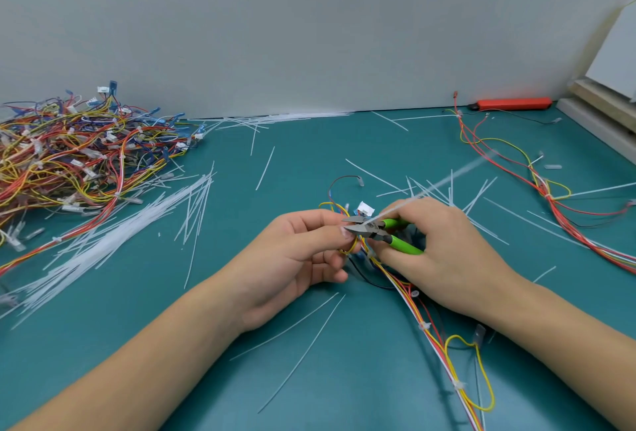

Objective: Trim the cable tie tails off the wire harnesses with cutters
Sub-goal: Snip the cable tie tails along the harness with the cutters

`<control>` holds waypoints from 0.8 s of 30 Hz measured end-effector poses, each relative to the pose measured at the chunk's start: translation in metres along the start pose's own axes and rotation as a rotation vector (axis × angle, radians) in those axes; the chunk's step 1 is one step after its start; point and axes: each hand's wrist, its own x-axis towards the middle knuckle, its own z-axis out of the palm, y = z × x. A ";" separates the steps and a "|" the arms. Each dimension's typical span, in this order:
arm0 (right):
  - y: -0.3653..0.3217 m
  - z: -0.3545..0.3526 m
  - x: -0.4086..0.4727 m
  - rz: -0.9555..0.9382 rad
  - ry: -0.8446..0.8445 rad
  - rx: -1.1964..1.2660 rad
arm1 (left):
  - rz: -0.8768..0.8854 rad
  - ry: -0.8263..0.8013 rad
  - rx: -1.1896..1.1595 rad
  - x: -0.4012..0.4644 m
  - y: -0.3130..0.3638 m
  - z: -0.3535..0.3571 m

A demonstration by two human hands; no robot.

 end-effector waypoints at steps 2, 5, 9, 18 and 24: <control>0.001 0.000 0.000 0.007 0.005 0.010 | -0.003 0.004 -0.005 0.000 0.000 0.000; 0.001 0.000 0.000 0.014 0.004 0.017 | -0.002 -0.002 -0.001 0.001 0.000 -0.001; 0.000 -0.001 0.000 0.018 0.004 -0.004 | -0.003 -0.007 0.002 0.001 0.000 -0.001; -0.001 -0.001 0.001 0.022 0.002 -0.010 | -0.006 0.000 0.001 0.001 -0.001 -0.002; 0.000 -0.002 -0.001 0.033 0.025 -0.083 | 0.002 -0.026 0.016 0.001 0.000 -0.001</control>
